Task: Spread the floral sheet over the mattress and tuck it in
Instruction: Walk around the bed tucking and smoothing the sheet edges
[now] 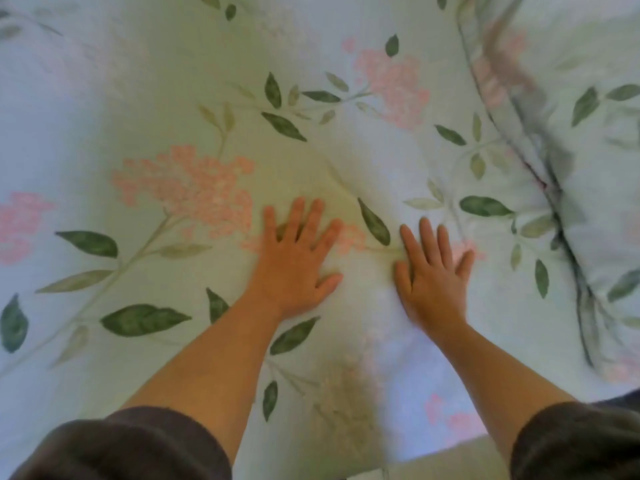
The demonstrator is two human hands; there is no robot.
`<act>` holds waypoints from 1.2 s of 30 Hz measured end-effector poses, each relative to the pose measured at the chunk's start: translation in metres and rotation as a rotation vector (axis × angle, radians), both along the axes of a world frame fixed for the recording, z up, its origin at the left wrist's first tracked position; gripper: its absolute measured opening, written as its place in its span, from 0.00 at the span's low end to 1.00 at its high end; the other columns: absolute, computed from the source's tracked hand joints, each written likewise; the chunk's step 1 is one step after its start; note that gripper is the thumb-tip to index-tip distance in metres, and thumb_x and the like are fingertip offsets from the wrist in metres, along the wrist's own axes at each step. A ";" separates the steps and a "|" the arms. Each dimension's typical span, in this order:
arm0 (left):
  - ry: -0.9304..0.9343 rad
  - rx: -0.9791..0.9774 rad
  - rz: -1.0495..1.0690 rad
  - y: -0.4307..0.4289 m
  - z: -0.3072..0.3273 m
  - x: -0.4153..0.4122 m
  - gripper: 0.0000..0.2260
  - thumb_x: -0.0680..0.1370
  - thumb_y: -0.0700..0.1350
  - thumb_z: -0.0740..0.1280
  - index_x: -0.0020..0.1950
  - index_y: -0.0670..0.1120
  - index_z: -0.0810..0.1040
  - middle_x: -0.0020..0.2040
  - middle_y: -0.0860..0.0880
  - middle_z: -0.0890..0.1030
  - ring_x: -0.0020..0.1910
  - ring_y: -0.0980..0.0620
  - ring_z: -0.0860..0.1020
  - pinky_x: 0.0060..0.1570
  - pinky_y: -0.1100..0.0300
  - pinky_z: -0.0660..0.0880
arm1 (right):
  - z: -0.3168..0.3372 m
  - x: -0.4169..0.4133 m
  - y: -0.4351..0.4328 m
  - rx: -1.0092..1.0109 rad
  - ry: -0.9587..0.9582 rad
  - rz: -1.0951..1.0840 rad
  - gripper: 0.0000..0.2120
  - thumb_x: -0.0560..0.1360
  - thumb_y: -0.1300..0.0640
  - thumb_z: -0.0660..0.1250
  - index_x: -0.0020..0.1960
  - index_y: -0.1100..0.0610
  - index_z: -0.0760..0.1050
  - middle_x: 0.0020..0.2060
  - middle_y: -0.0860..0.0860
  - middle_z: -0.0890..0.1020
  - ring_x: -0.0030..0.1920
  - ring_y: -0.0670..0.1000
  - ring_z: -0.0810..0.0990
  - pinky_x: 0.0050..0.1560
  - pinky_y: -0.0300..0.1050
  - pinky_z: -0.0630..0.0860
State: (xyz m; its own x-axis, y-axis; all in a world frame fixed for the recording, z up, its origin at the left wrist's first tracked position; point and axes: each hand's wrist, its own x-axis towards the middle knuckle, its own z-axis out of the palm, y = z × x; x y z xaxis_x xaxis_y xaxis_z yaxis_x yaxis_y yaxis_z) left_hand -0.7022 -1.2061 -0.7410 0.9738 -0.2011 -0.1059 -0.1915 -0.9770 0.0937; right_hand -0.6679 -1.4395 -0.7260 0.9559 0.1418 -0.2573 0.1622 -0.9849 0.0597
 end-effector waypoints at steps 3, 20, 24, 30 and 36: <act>0.029 0.013 -0.155 -0.057 0.003 0.004 0.34 0.73 0.66 0.51 0.76 0.51 0.59 0.77 0.40 0.55 0.75 0.35 0.53 0.66 0.28 0.49 | 0.000 -0.017 -0.041 0.014 0.027 -0.238 0.29 0.76 0.38 0.36 0.76 0.38 0.41 0.78 0.44 0.42 0.77 0.51 0.39 0.71 0.69 0.42; 0.375 0.128 -0.767 -0.118 0.118 0.003 0.23 0.83 0.50 0.50 0.78 0.52 0.52 0.79 0.51 0.47 0.78 0.51 0.48 0.75 0.47 0.49 | 0.106 -0.081 -0.118 0.017 0.293 -0.855 0.29 0.81 0.41 0.42 0.78 0.49 0.41 0.78 0.52 0.43 0.77 0.60 0.45 0.73 0.66 0.51; 0.423 0.198 -0.516 -0.107 0.148 0.028 0.25 0.82 0.52 0.51 0.78 0.51 0.49 0.79 0.48 0.43 0.78 0.48 0.46 0.74 0.46 0.51 | 0.132 -0.044 -0.119 0.133 0.248 -0.555 0.28 0.82 0.46 0.46 0.79 0.49 0.40 0.78 0.50 0.41 0.78 0.55 0.41 0.75 0.62 0.49; 0.294 0.146 -0.140 -0.091 0.099 0.081 0.36 0.78 0.60 0.57 0.78 0.53 0.39 0.78 0.49 0.36 0.77 0.43 0.39 0.74 0.41 0.49 | 0.076 0.050 -0.120 0.095 0.163 -0.143 0.29 0.82 0.48 0.50 0.78 0.49 0.39 0.77 0.48 0.37 0.77 0.55 0.39 0.74 0.64 0.49; 0.397 0.068 -0.007 -0.102 0.050 0.118 0.46 0.70 0.71 0.60 0.75 0.60 0.33 0.75 0.48 0.29 0.75 0.41 0.34 0.68 0.30 0.46 | 0.027 0.119 -0.107 0.058 0.185 0.106 0.27 0.80 0.39 0.44 0.77 0.39 0.40 0.78 0.47 0.39 0.77 0.58 0.38 0.72 0.70 0.46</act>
